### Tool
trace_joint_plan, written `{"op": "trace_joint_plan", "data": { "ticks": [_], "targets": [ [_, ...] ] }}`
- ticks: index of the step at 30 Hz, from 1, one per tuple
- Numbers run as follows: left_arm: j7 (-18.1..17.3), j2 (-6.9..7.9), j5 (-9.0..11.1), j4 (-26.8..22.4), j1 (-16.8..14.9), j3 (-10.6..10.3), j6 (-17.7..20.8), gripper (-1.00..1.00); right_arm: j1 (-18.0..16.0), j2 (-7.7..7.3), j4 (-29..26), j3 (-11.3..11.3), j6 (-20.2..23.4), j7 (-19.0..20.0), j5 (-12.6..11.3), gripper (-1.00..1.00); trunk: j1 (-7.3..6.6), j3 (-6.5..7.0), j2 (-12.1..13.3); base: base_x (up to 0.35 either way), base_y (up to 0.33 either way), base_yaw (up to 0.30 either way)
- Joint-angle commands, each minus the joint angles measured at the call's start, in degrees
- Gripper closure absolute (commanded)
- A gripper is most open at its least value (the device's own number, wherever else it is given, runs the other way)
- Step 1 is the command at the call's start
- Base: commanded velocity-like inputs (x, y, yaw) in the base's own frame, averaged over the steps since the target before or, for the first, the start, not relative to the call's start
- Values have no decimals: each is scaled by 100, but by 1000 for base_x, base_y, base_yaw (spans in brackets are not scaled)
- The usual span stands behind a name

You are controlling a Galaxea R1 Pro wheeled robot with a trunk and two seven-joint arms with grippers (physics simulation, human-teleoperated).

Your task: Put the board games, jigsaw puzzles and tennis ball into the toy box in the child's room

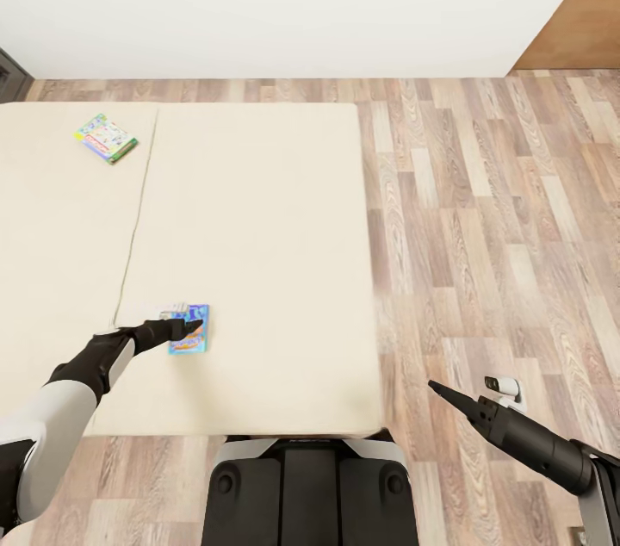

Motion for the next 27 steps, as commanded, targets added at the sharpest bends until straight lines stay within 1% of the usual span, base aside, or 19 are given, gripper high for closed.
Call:
{"op": "trace_joint_plan", "data": {
  "ticks": [1, 7, 13, 27],
  "targets": [
    [-41, -4, -27, -11, -1, 47, 49, -100, -3, -1, 2, -1, 53, 12, -11, -100, 3, -6, -9, 0, -220, 0],
    [-41, -4, -27, -11, -1, 50, 43, -100, -3, -3, 8, 2, 50, 7, -7, -100, 3, -6, -9, 0, -73, 0],
    [-41, -4, -27, -11, -1, 51, 47, -100, -3, 0, 26, 7, -80, -4, 5, -100, 3, -6, -9, 0, -6, 0],
    [-41, -4, -27, -11, -1, 53, 55, -100, -3, -1, 21, 9, -106, -37, 7, -100, 3, -6, -9, 0, 0, 0]
  ]
}}
